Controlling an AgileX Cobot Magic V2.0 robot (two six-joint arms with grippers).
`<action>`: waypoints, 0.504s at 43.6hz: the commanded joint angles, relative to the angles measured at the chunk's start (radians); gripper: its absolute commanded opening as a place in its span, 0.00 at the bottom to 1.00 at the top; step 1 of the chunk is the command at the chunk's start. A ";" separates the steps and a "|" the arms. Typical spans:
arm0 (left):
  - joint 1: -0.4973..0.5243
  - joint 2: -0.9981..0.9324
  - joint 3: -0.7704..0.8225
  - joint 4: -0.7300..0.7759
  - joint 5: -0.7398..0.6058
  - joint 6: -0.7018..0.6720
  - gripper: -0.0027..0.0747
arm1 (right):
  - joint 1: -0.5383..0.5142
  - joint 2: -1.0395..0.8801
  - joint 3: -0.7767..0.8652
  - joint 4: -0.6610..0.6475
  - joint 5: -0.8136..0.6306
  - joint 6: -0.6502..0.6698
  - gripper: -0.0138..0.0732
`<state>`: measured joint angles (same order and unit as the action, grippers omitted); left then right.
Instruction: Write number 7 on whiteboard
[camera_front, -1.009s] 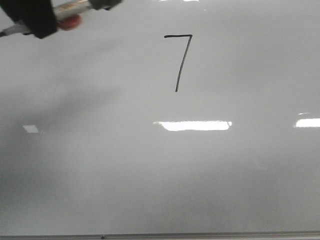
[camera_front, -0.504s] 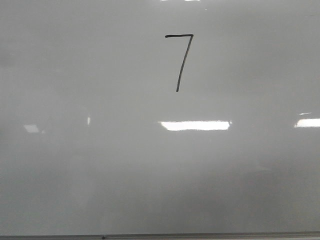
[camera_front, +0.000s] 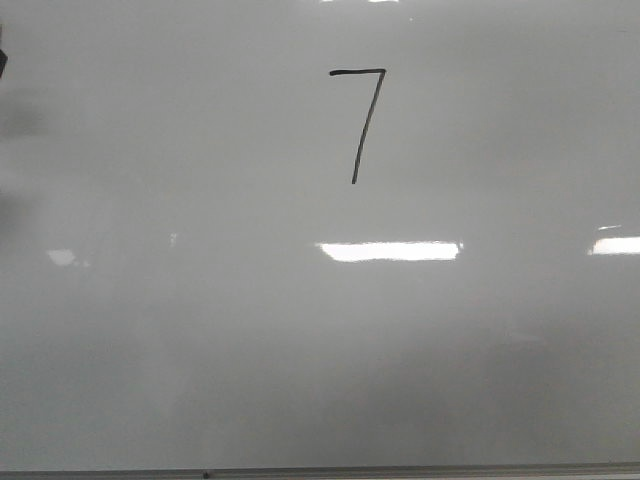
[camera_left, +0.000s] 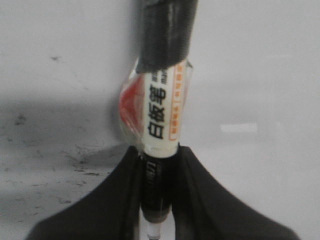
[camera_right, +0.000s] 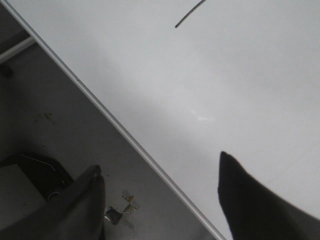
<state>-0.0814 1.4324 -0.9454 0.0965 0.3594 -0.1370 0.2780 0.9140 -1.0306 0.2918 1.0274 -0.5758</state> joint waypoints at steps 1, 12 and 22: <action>0.001 -0.002 -0.035 -0.009 -0.059 -0.009 0.02 | -0.005 -0.005 -0.031 0.013 -0.044 0.000 0.74; 0.001 0.022 -0.042 -0.009 -0.059 -0.009 0.38 | -0.005 -0.005 -0.031 0.014 -0.043 0.000 0.74; 0.001 0.015 -0.056 0.000 -0.012 -0.009 0.49 | -0.005 -0.007 -0.031 0.013 -0.044 0.001 0.74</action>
<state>-0.0814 1.4833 -0.9596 0.0921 0.3719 -0.1370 0.2780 0.9140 -1.0306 0.2918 1.0274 -0.5743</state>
